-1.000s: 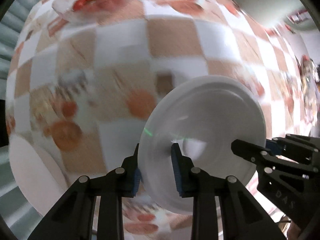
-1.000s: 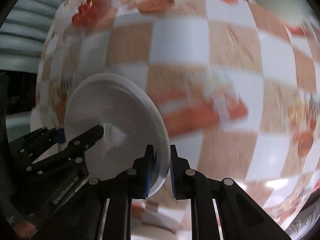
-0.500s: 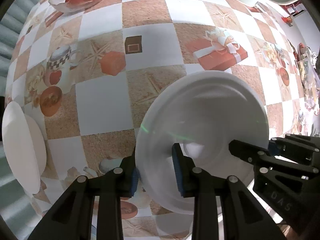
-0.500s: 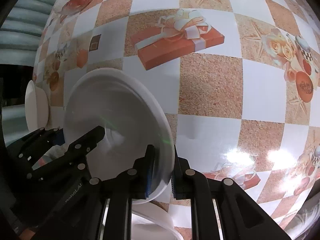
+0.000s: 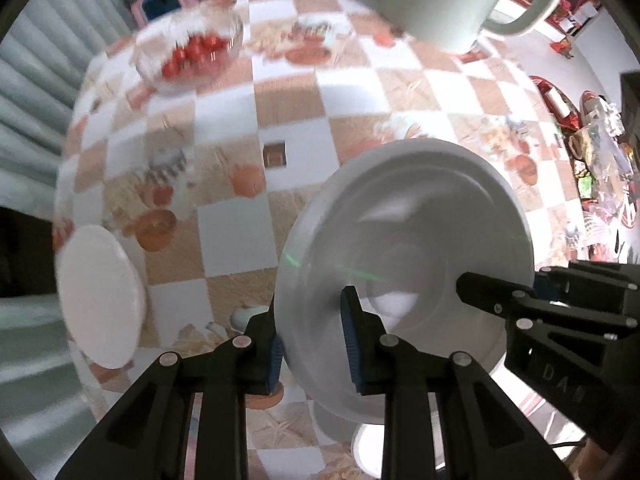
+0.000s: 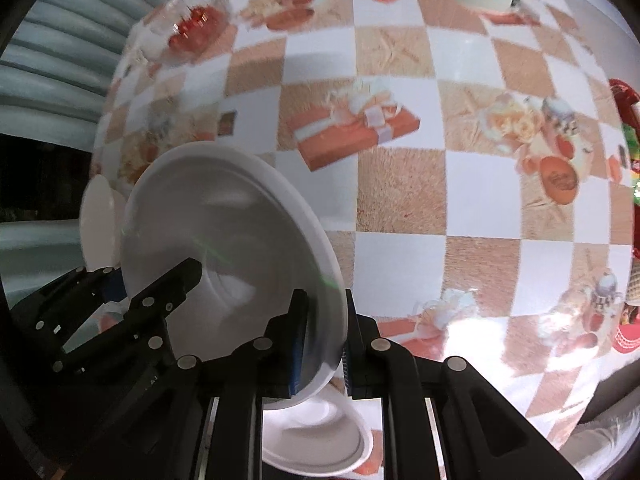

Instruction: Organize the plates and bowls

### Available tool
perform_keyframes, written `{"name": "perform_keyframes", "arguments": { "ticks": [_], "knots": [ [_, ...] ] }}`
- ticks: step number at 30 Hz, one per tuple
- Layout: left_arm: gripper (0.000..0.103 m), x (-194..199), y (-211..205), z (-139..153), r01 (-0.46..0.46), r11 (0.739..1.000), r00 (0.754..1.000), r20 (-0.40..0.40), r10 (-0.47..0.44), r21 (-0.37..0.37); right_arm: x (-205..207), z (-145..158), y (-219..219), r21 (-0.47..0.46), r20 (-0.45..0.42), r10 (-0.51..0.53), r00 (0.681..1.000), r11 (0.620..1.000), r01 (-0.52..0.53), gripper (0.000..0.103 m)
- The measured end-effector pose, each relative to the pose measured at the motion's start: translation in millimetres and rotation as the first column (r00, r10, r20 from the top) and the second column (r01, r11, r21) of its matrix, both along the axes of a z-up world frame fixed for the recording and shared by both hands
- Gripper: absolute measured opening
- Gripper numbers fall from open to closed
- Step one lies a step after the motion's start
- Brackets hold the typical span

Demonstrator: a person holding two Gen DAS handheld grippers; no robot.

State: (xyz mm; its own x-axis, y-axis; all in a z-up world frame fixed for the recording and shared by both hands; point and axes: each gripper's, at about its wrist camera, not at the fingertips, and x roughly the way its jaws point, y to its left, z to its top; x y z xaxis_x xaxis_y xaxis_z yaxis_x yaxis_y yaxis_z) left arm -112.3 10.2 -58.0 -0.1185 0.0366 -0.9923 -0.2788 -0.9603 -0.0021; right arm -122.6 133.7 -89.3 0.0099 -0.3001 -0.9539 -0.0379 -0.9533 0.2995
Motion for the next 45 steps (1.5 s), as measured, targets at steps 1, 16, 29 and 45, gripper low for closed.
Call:
{"name": "perform_keyframes", "arguments": {
  "ticks": [1,16,29,45],
  "knots": [
    [0.028,3,0,7,0.003,1.0,1.0,-0.008,-0.003,0.005,1,6,2,-0.001,-0.006,-0.004,1.0,1.0,0.004,0.017],
    [0.028,60,20,41,0.11,0.994,0.994,-0.013,-0.11,0.023,63,57,19,0.024,-0.014,-0.075,0.997,0.997,0.075,0.017],
    [0.029,102,28,9,0.211,0.977,0.97,0.111,-0.215,0.042,127,30,31,0.041,0.096,-0.202,0.975,0.979,0.199,0.017],
    [0.062,112,20,-28,0.21,0.974,0.957,0.187,-0.224,0.089,135,-8,19,0.049,0.15,-0.191,0.97,0.981,0.186,0.017]
  ]
}}
